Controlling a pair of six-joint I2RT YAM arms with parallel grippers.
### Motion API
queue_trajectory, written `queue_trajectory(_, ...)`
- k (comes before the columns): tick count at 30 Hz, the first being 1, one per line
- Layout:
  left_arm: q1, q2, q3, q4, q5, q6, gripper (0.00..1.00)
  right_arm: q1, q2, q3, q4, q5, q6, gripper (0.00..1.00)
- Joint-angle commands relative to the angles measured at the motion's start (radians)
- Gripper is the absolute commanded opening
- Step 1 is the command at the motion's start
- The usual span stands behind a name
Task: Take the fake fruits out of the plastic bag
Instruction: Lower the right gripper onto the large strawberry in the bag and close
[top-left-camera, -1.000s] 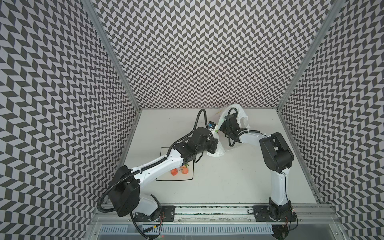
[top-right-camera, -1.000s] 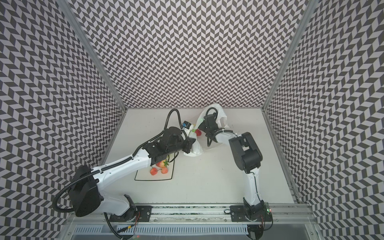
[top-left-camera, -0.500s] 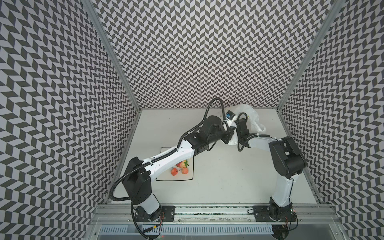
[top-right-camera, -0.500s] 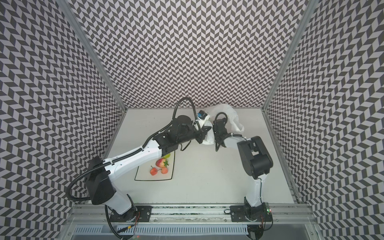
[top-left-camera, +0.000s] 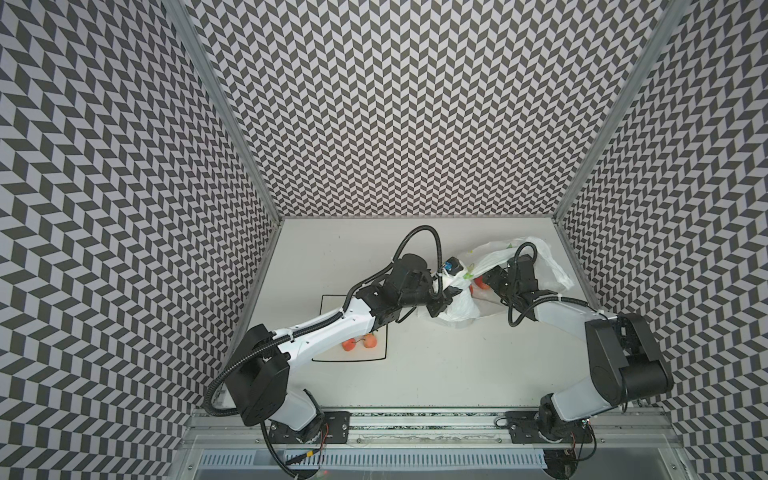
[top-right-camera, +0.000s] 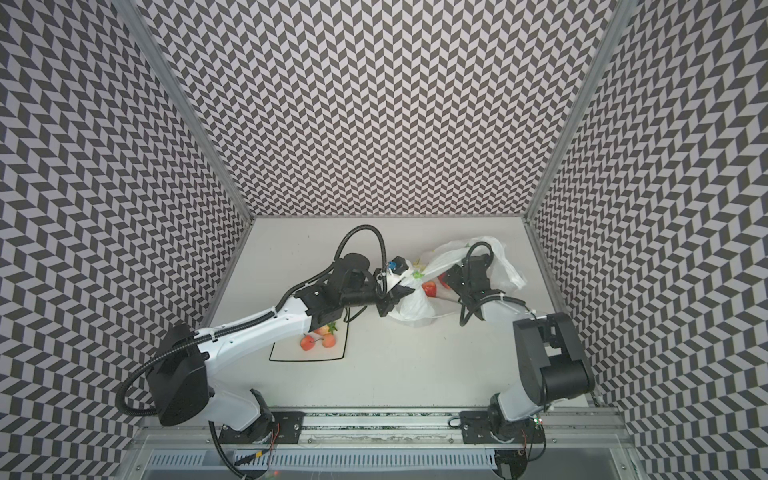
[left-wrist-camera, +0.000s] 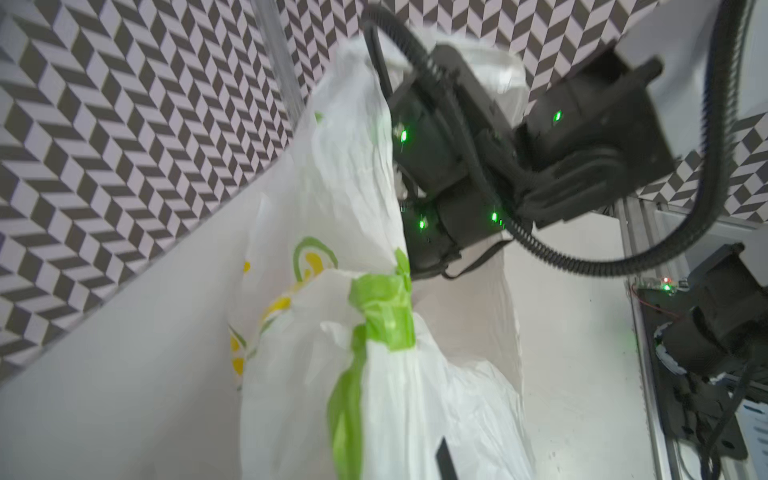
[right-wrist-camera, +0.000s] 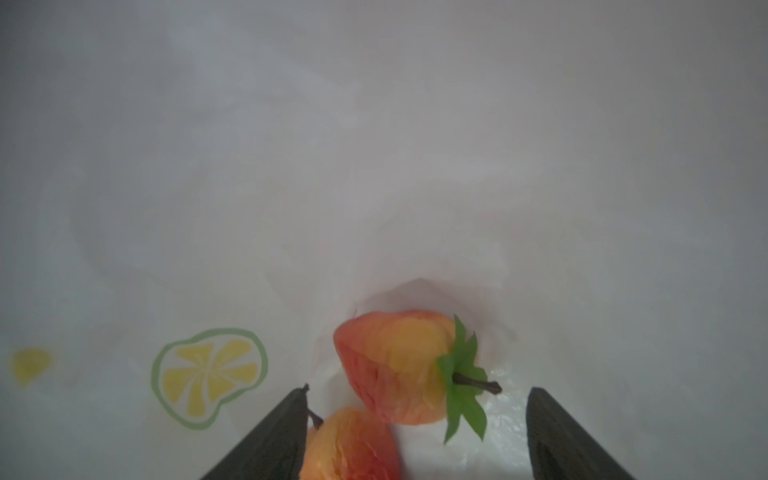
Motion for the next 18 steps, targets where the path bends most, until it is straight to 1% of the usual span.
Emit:
queue_trajectory(1,-0.022,-0.071,-0.067,-0.011,0.029,-0.073,0.0,0.002,-0.005,0.065,-0.117,-0.047,-0.087,0.8)
queue_trajectory(5,-0.049,-0.119,-0.162,-0.004,0.044,-0.11,0.0,0.002,-0.003,0.091,-0.176,-0.074,-0.147,0.79)
queue_trajectory(10,-0.063,-0.131,-0.204,-0.014,0.052,-0.113,0.0,0.005,0.039,0.131,-0.18,-0.097,-0.197,0.8)
queue_trajectory(15,-0.071,-0.112,-0.195,-0.014,0.041,-0.101,0.0,0.021,0.095,0.172,-0.17,-0.11,-0.178,0.82)
queue_trajectory(18,-0.074,-0.102,-0.184,-0.008,0.035,-0.103,0.0,0.03,0.112,0.18,-0.171,-0.047,-0.154,0.83)
